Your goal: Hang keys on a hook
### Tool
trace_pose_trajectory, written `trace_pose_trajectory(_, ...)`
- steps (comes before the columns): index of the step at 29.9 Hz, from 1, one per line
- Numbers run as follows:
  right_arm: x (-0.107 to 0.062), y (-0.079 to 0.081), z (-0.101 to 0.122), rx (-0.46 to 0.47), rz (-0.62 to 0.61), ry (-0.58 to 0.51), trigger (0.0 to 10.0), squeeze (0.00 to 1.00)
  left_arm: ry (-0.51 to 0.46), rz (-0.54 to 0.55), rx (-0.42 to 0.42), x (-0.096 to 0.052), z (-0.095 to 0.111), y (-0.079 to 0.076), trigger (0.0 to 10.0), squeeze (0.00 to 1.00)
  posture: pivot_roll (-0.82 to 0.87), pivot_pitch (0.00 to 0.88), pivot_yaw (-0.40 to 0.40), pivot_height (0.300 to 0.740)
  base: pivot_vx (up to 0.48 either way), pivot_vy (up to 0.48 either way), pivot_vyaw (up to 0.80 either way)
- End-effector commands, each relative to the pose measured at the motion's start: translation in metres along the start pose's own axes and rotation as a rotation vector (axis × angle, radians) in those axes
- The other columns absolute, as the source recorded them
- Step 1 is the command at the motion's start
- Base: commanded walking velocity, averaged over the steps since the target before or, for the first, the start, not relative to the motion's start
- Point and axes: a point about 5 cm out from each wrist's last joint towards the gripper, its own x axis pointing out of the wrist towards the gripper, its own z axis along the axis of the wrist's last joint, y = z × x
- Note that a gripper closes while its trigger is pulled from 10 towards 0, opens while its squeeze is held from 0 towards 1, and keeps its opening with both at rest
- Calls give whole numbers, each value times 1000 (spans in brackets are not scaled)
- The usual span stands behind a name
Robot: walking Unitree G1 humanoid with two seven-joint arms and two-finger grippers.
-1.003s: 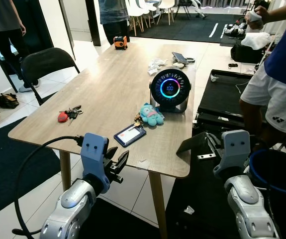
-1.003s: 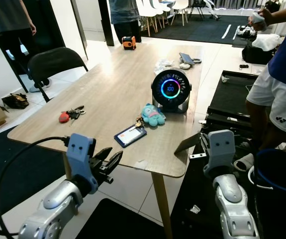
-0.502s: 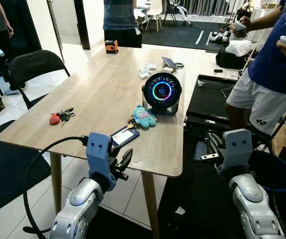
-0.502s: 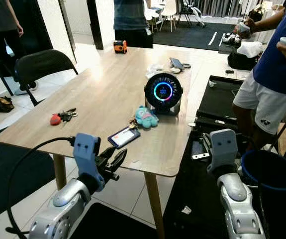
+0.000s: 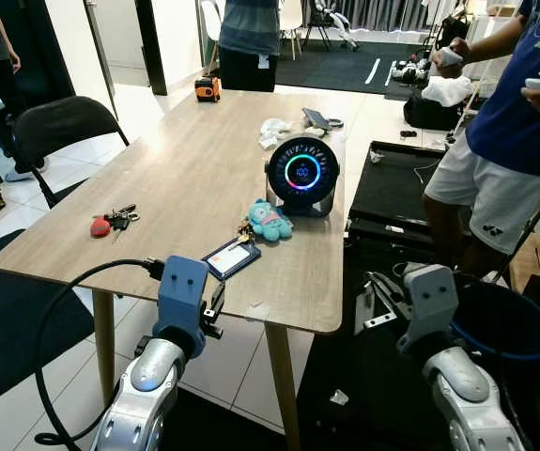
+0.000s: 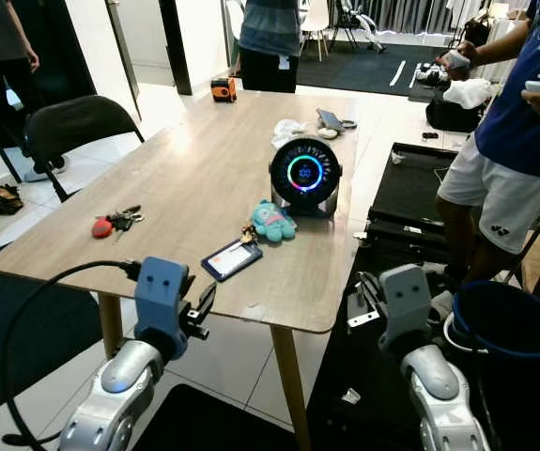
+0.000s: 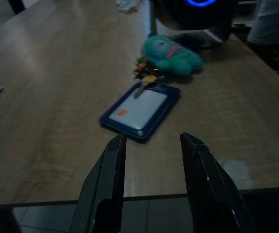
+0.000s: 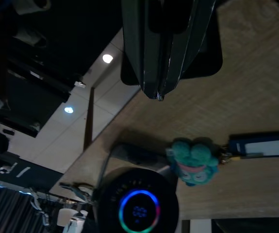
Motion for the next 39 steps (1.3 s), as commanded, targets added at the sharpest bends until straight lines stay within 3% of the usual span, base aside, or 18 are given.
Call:
trace_pose_trajectory(1,1,1,2,3,-7,-15,10000,0,30,35,30,-5,-5,9,10000,0,-3,129,43,740,0,0,0)
trace_pose_trajectory(6,4,-2,1,3,-5,-18,10000,0,135,196,37,-19,-25,40,10000,0,3,127,37,740,0,0,0)
trace_pose_trajectory(9,5,-2,1,3,-4,-20,10000,0,142,214,49,-21,-27,47,10000,0,8,123,31,740,0,0,0)
trace_pose_trajectory(24,10,6,0,-11,-5,-28,10000,0,124,192,47,-19,-22,39,10000,0,28,116,39,740,0,0,0)
trace_pose_trajectory(39,13,8,-2,-6,2,-24,10000,0,119,193,45,-19,-21,37,10000,0,37,109,31,740,0,0,715)
